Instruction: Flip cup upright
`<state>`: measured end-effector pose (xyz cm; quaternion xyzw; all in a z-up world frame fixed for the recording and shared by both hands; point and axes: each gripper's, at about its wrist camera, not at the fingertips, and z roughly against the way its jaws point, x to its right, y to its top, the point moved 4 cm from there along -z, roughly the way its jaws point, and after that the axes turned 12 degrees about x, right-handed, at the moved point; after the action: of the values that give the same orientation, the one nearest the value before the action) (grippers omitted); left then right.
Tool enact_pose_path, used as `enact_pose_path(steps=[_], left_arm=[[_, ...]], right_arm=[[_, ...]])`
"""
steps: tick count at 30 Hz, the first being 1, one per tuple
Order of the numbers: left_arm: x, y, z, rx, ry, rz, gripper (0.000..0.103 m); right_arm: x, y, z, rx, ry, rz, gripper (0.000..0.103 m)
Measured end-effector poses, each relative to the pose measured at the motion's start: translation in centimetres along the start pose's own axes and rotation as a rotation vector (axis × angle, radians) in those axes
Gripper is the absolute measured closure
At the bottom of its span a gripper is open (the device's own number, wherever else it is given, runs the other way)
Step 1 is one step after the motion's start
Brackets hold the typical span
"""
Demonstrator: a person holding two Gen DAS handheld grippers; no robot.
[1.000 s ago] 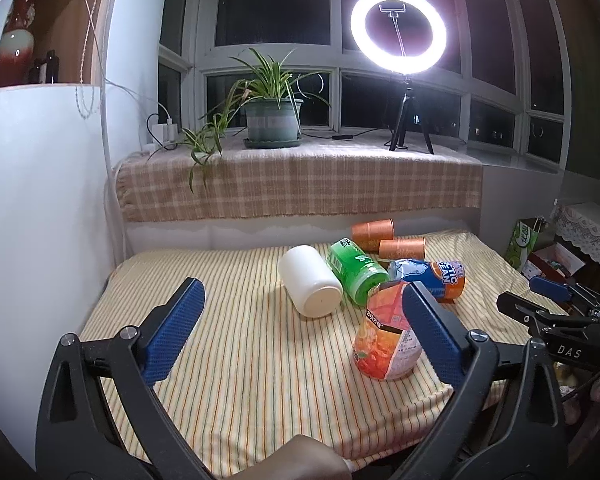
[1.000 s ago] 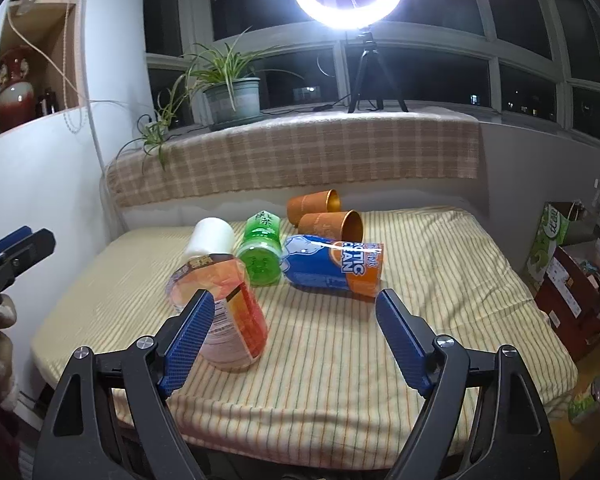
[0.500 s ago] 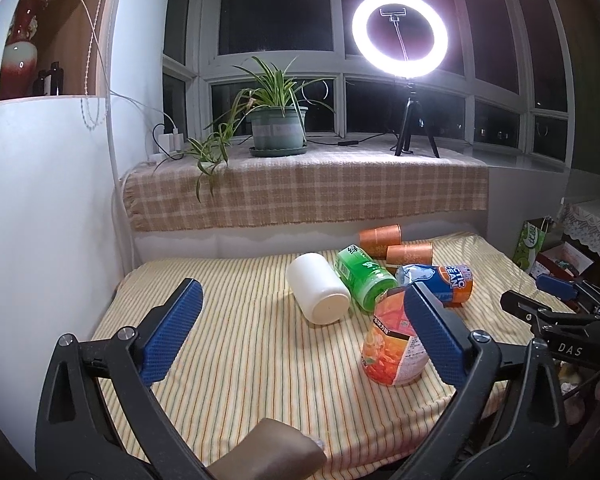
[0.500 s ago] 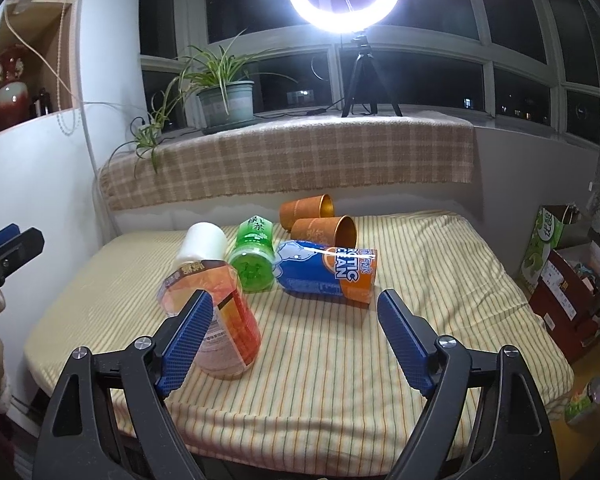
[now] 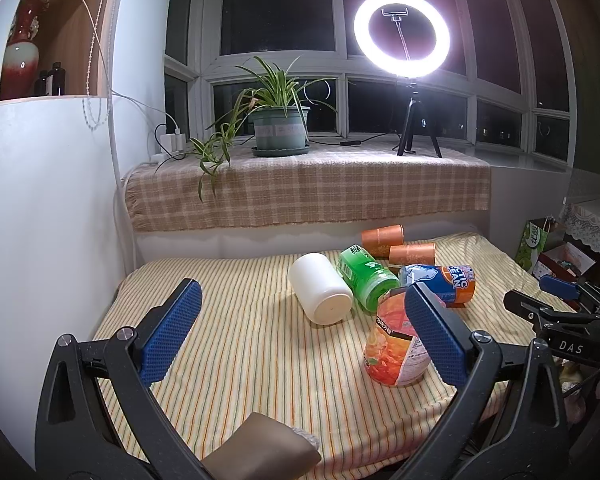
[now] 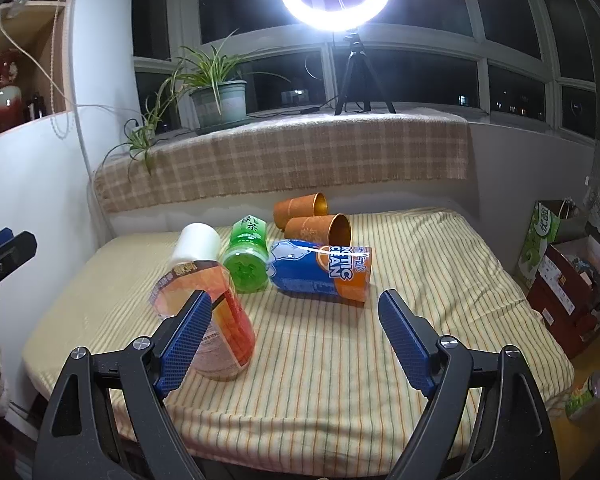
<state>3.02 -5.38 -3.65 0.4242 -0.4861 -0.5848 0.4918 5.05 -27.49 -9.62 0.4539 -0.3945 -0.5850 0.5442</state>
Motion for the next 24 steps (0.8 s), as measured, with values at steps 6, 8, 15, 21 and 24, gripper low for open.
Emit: enact_pose_path(steps=[6, 8, 15, 21, 24], left_arm=[[-0.10, 0.00, -0.07, 0.000, 0.002, 0.002, 0.000], [-0.13, -0.03, -0.09, 0.001, 0.003, 0.001, 0.000], [-0.28, -0.07, -0.17, 0.000, 0.004, 0.001, 0.000], [-0.30, -0.11, -0.19, -0.002, 0.007, 0.001, 0.000], [-0.29, -0.12, -0.23, -0.002, 0.006, 0.002, 0.000]], right_arm=[[-0.01, -0.01, 0.01, 0.001, 0.000, -0.001, 0.018], [-0.01, 0.00, -0.02, 0.001, -0.001, 0.000, 0.018], [0.04, -0.11, -0.05, -0.001, -0.004, -0.004, 0.018], [0.07, -0.31, -0.15, -0.006, -0.006, -0.003, 0.018], [0.10, -0.38, -0.16, -0.008, -0.007, -0.003, 0.018]])
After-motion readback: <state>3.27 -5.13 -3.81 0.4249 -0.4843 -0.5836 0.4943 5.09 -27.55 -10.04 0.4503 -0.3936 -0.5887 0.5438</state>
